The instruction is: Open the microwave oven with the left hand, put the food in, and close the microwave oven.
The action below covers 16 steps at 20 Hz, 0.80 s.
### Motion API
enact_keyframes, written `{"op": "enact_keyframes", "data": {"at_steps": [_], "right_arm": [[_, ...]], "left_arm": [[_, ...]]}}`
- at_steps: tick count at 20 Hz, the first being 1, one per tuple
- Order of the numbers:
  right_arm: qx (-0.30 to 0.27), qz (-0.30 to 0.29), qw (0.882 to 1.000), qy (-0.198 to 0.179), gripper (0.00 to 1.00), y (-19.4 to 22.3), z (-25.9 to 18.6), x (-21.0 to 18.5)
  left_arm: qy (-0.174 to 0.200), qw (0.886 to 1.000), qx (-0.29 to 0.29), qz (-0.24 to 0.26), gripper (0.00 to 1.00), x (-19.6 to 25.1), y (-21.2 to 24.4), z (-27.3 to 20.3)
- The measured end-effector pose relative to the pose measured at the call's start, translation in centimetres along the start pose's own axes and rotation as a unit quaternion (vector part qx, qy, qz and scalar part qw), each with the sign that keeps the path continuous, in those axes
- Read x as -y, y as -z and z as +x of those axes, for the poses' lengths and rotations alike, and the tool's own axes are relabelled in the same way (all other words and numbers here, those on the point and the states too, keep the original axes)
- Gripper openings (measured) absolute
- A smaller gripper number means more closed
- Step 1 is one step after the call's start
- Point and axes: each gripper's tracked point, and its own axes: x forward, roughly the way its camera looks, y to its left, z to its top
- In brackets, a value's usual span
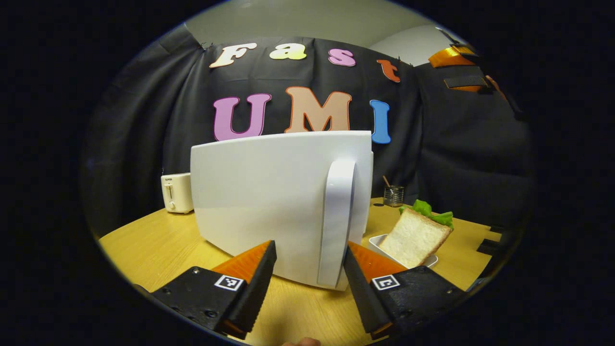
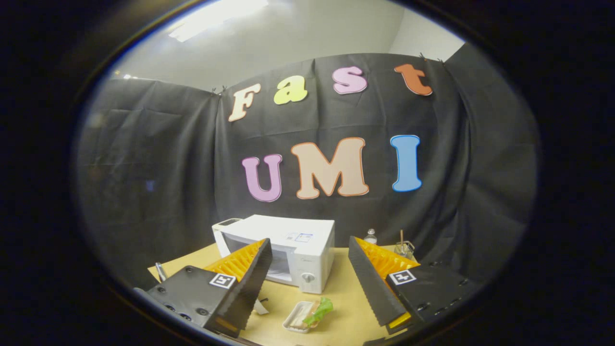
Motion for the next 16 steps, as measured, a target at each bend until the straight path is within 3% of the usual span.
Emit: {"op": "enact_keyframes", "data": {"at_steps": [2,3,8,16], "right_arm": [[0.001,-0.001,1.000,-0.001,0.92,0.0,-0.1,-0.2],[0.000,-0.002,1.000,-0.002,0.92,0.2,-0.2,-0.3],[-0.004,0.007,1.000,-0.025,0.92,0.8,-0.5,-1.5],[-0.003,0.008,1.000,-0.030,0.92,1.5,-0.4,-1.9]], "left_arm": [[-0.007,1.000,-0.005,-0.007,0.97,-0.8,0.2,-0.9],[-0.008,1.000,-0.008,-0.014,1.00,-1.2,0.1,-1.5],[-0.037,0.999,-0.008,-0.038,1.00,-3.7,0.2,-4.9],[-0.101,0.992,-0.030,-0.065,1.00,-10.2,0.5,-10.7]]}}
